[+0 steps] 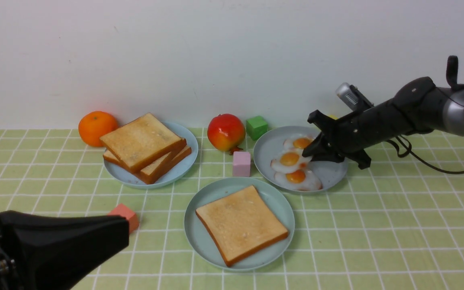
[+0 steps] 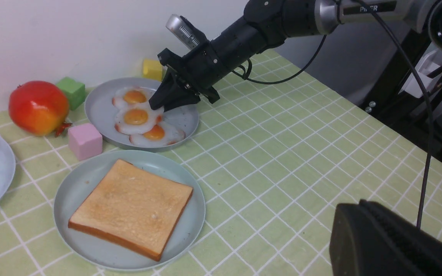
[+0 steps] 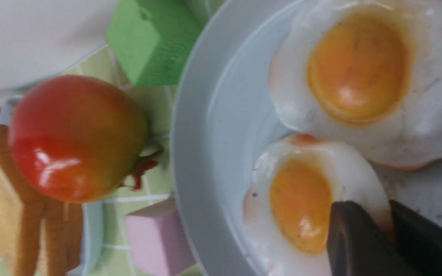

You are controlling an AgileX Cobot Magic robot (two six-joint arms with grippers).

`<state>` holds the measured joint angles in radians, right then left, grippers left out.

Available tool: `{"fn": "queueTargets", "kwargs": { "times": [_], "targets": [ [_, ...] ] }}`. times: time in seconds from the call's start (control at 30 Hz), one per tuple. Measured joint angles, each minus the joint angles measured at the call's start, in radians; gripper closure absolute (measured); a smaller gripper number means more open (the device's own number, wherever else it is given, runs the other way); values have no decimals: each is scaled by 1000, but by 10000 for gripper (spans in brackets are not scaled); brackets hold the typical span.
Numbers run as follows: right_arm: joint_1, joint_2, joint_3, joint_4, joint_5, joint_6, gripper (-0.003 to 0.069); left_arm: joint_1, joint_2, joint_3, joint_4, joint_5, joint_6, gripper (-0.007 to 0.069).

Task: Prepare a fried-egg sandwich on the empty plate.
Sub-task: Use the right arm to grab a fried egg, then use the right arm to place the fried egg on the slice of bread in the middle

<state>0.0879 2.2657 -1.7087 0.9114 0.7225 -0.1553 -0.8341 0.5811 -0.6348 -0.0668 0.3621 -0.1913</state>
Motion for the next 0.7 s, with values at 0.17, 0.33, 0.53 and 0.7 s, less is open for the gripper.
{"fn": "queueTargets", "kwargs": {
  "times": [0.17,0.33,0.53,0.7],
  "targets": [
    [0,-54,1,1,58,-13,587,0,0,0,0,3,0,638],
    [4,-207,16,-17,208,-50,587,0,0,0,36,53,0,638],
    [107,-427,228,-14,241,-91,587,0,0,0,79,126,0,638],
    [229,-515,449,50,56,-141,587,0,0,0,87,134,0,637]
  ]
}}
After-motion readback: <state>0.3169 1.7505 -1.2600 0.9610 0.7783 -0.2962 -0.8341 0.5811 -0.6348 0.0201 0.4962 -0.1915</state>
